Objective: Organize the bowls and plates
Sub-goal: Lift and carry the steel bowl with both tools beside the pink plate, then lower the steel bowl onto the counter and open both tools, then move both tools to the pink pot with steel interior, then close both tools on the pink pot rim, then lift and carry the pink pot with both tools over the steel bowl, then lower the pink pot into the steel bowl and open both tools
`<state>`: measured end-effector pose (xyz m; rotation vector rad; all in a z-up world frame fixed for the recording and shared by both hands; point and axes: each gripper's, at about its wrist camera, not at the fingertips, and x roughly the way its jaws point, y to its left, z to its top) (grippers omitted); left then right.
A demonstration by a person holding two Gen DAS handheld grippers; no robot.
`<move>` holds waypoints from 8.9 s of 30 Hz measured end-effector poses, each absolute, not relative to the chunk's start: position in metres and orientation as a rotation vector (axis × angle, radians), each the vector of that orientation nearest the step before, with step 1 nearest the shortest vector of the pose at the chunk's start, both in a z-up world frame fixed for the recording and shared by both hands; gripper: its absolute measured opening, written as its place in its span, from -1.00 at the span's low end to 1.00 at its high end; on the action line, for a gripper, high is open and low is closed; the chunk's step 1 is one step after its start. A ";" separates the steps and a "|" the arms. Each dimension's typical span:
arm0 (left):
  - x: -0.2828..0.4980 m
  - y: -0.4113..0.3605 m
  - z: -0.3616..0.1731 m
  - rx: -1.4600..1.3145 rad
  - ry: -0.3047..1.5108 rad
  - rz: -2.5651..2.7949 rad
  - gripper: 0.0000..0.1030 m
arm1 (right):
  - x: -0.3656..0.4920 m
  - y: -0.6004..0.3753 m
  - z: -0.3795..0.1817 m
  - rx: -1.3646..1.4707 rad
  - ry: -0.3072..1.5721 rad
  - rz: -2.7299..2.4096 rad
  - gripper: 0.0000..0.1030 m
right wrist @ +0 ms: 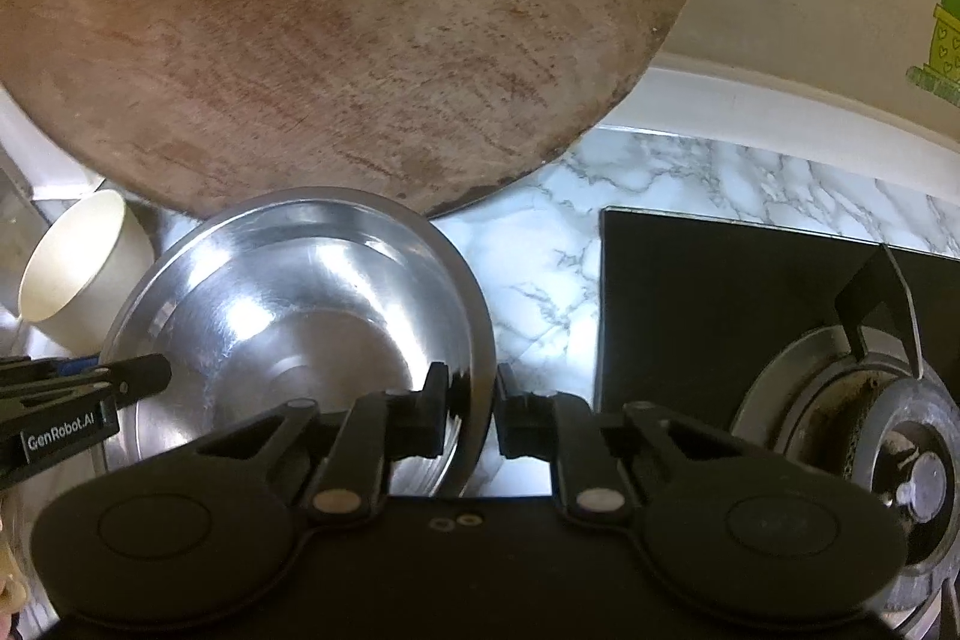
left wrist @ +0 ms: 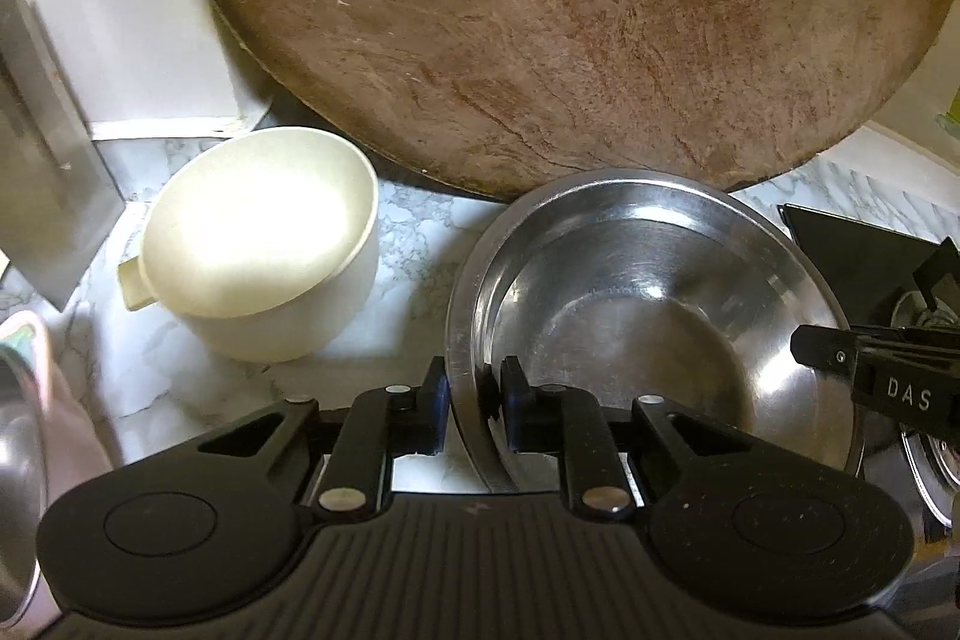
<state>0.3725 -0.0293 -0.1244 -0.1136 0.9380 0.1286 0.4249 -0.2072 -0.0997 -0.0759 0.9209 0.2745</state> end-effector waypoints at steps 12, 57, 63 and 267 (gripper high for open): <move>0.300 -0.023 -0.090 -0.091 0.898 0.080 -0.67 | 0.351 -0.208 -0.072 -0.090 0.870 0.289 -0.69; 0.095 0.050 -0.118 -0.106 0.900 0.201 -0.67 | 0.148 -0.144 -0.108 -0.159 0.853 0.433 -0.68; 0.095 0.052 -0.120 -0.112 0.903 0.202 -0.67 | 0.148 -0.143 -0.109 -0.165 0.846 0.440 -0.67; 0.120 0.033 -0.098 -0.164 1.007 0.163 -0.82 | 0.197 -0.116 -0.096 -0.020 1.042 0.397 -0.70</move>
